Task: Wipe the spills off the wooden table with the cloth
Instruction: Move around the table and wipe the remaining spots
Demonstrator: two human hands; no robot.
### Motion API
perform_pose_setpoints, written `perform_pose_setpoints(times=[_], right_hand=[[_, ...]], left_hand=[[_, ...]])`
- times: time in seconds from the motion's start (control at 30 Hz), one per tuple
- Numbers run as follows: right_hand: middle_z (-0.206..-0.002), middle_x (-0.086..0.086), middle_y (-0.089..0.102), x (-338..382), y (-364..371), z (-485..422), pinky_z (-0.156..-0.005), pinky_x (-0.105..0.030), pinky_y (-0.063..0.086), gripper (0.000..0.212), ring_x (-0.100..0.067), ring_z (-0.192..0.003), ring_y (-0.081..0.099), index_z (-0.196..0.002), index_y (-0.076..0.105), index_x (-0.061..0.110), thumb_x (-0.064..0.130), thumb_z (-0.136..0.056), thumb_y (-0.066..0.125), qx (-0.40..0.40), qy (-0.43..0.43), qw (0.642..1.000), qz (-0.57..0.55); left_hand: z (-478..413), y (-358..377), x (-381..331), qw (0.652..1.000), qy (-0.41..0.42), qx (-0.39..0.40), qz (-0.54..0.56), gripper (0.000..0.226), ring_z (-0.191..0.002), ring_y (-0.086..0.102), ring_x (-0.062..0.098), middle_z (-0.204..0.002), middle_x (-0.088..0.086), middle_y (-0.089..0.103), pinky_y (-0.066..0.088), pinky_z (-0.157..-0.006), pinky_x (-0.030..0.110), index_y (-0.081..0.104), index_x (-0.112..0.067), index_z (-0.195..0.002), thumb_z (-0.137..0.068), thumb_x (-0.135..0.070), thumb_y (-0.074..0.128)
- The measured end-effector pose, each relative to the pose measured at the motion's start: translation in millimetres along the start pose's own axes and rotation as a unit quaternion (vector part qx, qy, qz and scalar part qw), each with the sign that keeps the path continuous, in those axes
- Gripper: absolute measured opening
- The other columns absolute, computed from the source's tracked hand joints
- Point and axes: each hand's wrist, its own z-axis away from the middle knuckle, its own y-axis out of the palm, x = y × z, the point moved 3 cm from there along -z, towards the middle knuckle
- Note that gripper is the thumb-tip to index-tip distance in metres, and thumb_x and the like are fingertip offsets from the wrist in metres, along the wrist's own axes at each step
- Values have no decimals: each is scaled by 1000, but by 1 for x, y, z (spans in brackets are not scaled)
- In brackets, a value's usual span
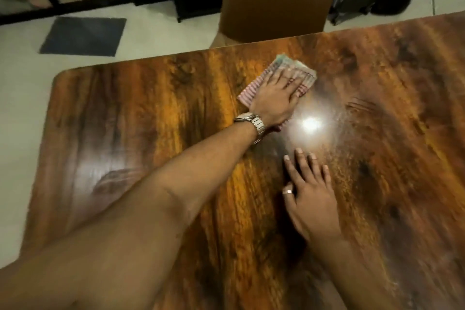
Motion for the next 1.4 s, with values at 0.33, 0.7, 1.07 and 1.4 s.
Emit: perform_pose_setpoints(times=[0.33, 0.7, 1.07, 1.4], right_hand=[[-161, -16, 21, 24, 9, 37, -117, -59, 14, 56, -44, -146, 15, -150, 34, 13, 33, -98, 38, 16, 24, 1000, 12], [-163, -8, 12, 71, 36, 154, -120, -53, 9, 56, -36, -150, 5, -151, 33, 17, 29, -98, 45, 103, -19, 994, 8], [-163, 4, 11, 67, 42, 210, -120, -49, 18, 52, -22, -151, 3, -150, 34, 25, 24, -99, 43, 133, 23, 990, -48], [-163, 6, 14, 65, 31, 252, -111, -47, 33, 51, -19, -151, 6, -151, 33, 24, 24, -100, 40, 152, 56, 986, -50]], left_hand=[[337, -26, 215, 944, -318, -87, -8, 57, -160, 5, 26, -172, 10, 10, 1, -130, 41, 16, -19, -164, -111, -35, 29], [484, 36, 107, 893, -442, -75, 37, 60, -160, 3, 31, -173, 11, 6, 2, -130, 52, 12, -24, -165, -109, -42, 23], [348, 54, -38, 978, -199, -3, 57, 60, -159, 3, 31, -172, 9, 14, 3, -129, 54, 25, -23, -162, -107, -46, 26], [470, 80, -56, 985, -155, -12, 67, 59, -159, 11, 25, -170, 3, 22, 4, -129, 49, 31, -27, -160, -104, -46, 36]])
